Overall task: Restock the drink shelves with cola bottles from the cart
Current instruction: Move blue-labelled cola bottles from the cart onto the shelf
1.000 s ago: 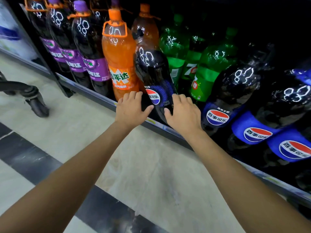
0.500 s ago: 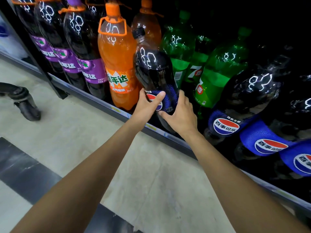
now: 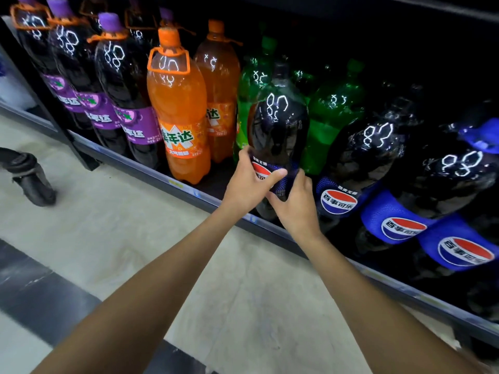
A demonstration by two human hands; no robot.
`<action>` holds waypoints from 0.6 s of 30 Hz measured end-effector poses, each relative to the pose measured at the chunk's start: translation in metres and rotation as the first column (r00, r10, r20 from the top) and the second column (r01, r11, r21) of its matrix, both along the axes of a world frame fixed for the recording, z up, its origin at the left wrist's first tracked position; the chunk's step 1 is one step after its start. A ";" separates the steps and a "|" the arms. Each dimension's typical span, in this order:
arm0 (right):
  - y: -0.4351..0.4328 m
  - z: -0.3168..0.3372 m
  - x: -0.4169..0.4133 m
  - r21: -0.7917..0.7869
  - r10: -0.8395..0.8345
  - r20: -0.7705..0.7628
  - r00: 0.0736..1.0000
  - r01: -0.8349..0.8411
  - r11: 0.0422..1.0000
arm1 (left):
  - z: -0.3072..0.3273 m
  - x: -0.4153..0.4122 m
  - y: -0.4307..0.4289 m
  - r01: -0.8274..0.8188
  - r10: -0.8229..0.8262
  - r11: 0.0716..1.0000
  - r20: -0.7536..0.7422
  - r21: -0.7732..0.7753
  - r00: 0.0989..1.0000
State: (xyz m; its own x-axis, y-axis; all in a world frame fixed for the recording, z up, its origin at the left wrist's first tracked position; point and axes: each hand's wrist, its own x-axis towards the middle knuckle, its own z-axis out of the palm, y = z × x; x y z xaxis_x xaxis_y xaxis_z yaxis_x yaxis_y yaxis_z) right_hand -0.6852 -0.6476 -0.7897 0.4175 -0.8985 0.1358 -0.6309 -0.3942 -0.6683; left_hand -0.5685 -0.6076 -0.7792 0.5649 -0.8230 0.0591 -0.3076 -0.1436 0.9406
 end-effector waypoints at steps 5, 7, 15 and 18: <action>0.019 0.007 -0.012 -0.117 -0.056 0.001 0.998 0.055 0.992 | 0.003 -0.014 -0.003 -0.036 0.035 0.999 0.082 0.012 0.996; 0.023 0.007 -0.018 -0.107 -0.052 0.001 0.999 0.052 0.993 | 0.003 -0.019 -0.003 -0.047 0.046 0.999 0.114 0.007 0.992; 0.027 0.004 -0.036 0.000 0.012 -0.005 1.000 -0.012 1.000 | 0.003 -0.026 -0.001 -0.006 0.004 1.000 0.133 0.013 0.991; 0.028 0.003 -0.040 0.036 0.032 0.006 0.999 -0.032 0.999 | 0.001 -0.023 0.002 0.065 -0.065 0.998 0.063 -0.009 0.996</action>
